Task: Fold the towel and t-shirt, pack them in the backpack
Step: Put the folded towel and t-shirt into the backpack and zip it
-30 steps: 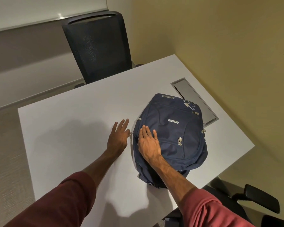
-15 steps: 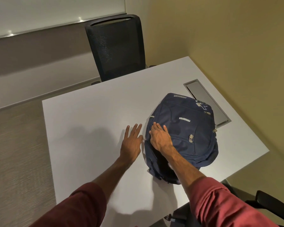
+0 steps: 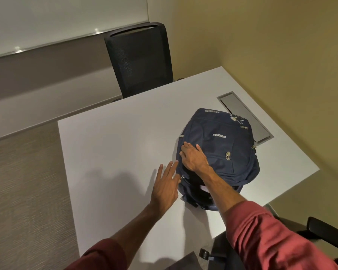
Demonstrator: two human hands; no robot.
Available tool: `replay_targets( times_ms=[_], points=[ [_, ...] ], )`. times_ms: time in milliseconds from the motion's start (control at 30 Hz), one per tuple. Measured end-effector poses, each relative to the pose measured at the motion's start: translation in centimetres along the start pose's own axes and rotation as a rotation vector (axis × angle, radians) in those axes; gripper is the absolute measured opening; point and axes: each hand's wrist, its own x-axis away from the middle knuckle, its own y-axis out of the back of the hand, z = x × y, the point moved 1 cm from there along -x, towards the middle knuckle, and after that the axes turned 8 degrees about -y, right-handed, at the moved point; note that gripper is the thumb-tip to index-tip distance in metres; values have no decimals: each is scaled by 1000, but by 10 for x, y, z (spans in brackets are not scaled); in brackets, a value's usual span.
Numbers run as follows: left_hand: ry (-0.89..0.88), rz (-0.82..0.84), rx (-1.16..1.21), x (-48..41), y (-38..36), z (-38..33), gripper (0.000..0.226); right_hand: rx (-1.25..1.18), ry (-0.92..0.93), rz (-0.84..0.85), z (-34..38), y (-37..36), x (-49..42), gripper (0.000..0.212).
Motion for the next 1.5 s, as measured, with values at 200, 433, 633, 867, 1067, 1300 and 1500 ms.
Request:
replay_targets(
  times_ms=[200, 433, 633, 867, 1067, 1300, 1500],
  points=[
    [10, -220, 336, 4, 6, -2, 59, -349, -111, -641, 19, -11, 107, 17],
    [73, -207, 624, 6, 0, -3, 47, -564, -559, -342, 31, -69, 150, 59],
    [181, -145, 886, 15, -3, -4, 91, -930, -730, -254, 48, -78, 136, 54],
    [219, -172, 820, 6, -7, 13, 41, -775, -767, -277, 54, -74, 135, 32],
    [432, 59, 914, -49, 5, 23, 55, -528, -664, -353, 50, -66, 140, 25],
    [579, 162, 1267, -79, 12, 19, 43, -357, -566, -361, 43, -63, 144, 30],
    [744, 165, 1349, -88, 15, 26, 28, -234, -545, -349, 42, -58, 151, 24]
  ],
)
